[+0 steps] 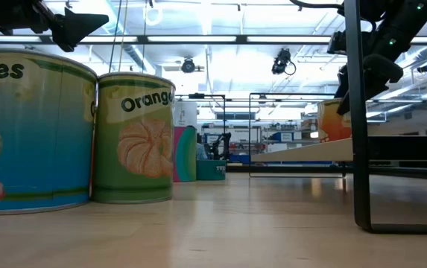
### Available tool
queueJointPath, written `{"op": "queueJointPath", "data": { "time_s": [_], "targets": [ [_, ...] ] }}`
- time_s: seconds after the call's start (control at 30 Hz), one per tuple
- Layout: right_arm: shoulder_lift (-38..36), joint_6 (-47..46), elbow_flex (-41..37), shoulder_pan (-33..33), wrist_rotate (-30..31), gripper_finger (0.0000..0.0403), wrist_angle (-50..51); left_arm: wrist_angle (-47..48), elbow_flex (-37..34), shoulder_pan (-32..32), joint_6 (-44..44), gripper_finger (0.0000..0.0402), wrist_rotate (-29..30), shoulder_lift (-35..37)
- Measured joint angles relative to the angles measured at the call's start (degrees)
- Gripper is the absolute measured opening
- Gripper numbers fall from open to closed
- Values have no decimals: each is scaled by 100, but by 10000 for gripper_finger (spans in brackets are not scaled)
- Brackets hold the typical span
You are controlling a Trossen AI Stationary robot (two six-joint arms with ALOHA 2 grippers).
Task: Pick and place cans onto a shelf
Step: Put the canned corn on the shelf, then put the canned oranges on the shelf
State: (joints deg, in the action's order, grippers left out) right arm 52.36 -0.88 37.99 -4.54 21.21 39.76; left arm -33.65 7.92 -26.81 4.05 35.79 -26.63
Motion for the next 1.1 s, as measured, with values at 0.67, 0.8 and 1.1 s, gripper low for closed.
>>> {"op": "queueJointPath", "data": {
  "time_s": [0.67,0.8,1.1],
  "targets": [
    [447,141,784,559,179,392,-1022,2,0,0,7,385,2,0],
    [1005,191,784,716,151,392,-1609,2,0,0,11,385,32,0],
    [2187,556,1037,1014,-839,392,-2991,3,0,0,13,385,42,0]
  ]
}}
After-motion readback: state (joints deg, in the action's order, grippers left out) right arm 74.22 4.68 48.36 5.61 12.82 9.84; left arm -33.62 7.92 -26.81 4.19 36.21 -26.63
